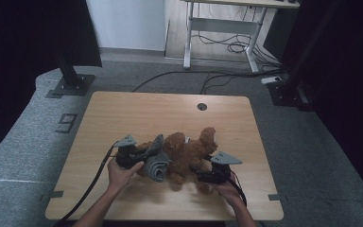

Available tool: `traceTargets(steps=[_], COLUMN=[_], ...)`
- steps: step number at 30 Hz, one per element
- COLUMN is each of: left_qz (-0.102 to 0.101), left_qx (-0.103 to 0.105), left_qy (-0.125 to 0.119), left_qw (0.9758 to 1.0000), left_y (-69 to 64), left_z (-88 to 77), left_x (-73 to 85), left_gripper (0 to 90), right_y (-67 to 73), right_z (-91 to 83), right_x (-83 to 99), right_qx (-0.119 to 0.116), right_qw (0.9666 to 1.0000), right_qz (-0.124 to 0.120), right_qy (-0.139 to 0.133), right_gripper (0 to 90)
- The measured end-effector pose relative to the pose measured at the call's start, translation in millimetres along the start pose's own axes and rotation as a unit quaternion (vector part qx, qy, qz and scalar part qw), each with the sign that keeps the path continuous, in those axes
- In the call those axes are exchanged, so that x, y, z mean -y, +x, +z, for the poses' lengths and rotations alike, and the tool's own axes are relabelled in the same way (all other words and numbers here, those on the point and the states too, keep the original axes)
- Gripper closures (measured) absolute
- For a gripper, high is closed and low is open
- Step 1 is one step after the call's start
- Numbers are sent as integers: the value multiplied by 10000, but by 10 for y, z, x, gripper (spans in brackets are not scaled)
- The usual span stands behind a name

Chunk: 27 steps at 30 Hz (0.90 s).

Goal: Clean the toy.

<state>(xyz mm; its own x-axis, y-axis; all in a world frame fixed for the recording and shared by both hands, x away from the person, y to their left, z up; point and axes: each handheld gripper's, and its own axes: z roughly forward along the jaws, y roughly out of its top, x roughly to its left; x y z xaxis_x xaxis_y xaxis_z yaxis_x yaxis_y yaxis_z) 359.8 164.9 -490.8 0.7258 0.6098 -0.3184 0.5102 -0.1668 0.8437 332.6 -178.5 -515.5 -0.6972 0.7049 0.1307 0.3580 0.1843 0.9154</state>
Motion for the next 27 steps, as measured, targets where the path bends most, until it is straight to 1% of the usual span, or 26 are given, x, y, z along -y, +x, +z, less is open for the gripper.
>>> traceTargets(steps=[1, 4, 6, 7, 8, 9, 10, 11, 12, 13, 14, 17, 18, 20, 21, 23, 24, 25, 26, 27], left_qz=[5, -8, -29, -57, -72, -95, -124, -173, -196, -212, -163, 65, 113, 185, 151, 72, 32, -7, -126, -244], left_qx=[8, 11, 22, 39, 43, 53, 79, 131, 164, 205, 216, 227, 234, 279, 340, 384, 311, 193, 97, 88], left_qy=[-4, -25, -46, -47, -43, -45, -42, -30, -23, -5, 52, 131, 145, 139, 104, 89, 181, 269, 397, 536], left_qw=[10000, 10000, 10000, 10000, 10000, 9999, 9999, 9998, 9997, 9996, 9996, 9996, 9996, 9993, 9993, 9992, 9993, 9995, 9991, 9982], left_y=[-6, -11, -10, -9, -8, -8, -6, -2, -4, -23, -55, -195, -230, -310, -341, -346, -322, -294, -218, -153], left_z=[-5, -13, -8, -4, -3, -3, -8, -21, -31, -43, -45, -4, 19, 92, 142, 217, 273, 303, 345, 371], left_x=[9, 24, 30, 28, 26, 24, 18, -6, -30, -87, -149, -351, -402, -534, -609, -697, -741, -753, -749, -728], left_gripper=[785, 785, 785, 785, 785, 785, 784, 783, 782, 780, 777, 775, 774, 772, 771, 768, 767, 766, 766, 767], right_y=[-18, -100, -133, -140, -138, -134, -126, -116, -87, -63, -21, 60, 74, 88, 90, 94, 95, 99, 102, 107], right_z=[9, 80, 147, 193, 231, 251, 265, 264, 249, 243, 237, 217, 210, 199, 190, 178, 174, 166, 164, 162], right_x=[-30, -117, -143, -135, -120, -108, -95, -88, -80, -71, -48, 17, 27, 40, 49, 69, 74, 82, 89, 97], right_qx=[-41, -104, -168, -227, -306, -344, -335, -307, -227, -151, -11, 222, 272, 307, 300, 285, 286, 296, 307, 325], right_qw=[10000, 9997, 9994, 9993, 9989, 9987, 9988, 9990, 9995, 9998, 9999, 9992, 9988, 9985, 9985, 9984, 9983, 9982, 9981, 9980], right_qz=[72, 208, 215, 205, 250, 241, 240, 215, 90, 24, -98, -335, -402, -451, -460, -478, -491, -513, -521, -521], right_qy=[34, 124, 211, 223, 257, 281, 266, 231, 187, 149, 100, -28, -32, -51, -56, -94, -102, -106, -123, -128], right_gripper=[192, 157, 137, 142, 183, 213, 263, 324, 371, 403, 443, 489, 494, 500, 502, 505, 505, 507, 508, 511])
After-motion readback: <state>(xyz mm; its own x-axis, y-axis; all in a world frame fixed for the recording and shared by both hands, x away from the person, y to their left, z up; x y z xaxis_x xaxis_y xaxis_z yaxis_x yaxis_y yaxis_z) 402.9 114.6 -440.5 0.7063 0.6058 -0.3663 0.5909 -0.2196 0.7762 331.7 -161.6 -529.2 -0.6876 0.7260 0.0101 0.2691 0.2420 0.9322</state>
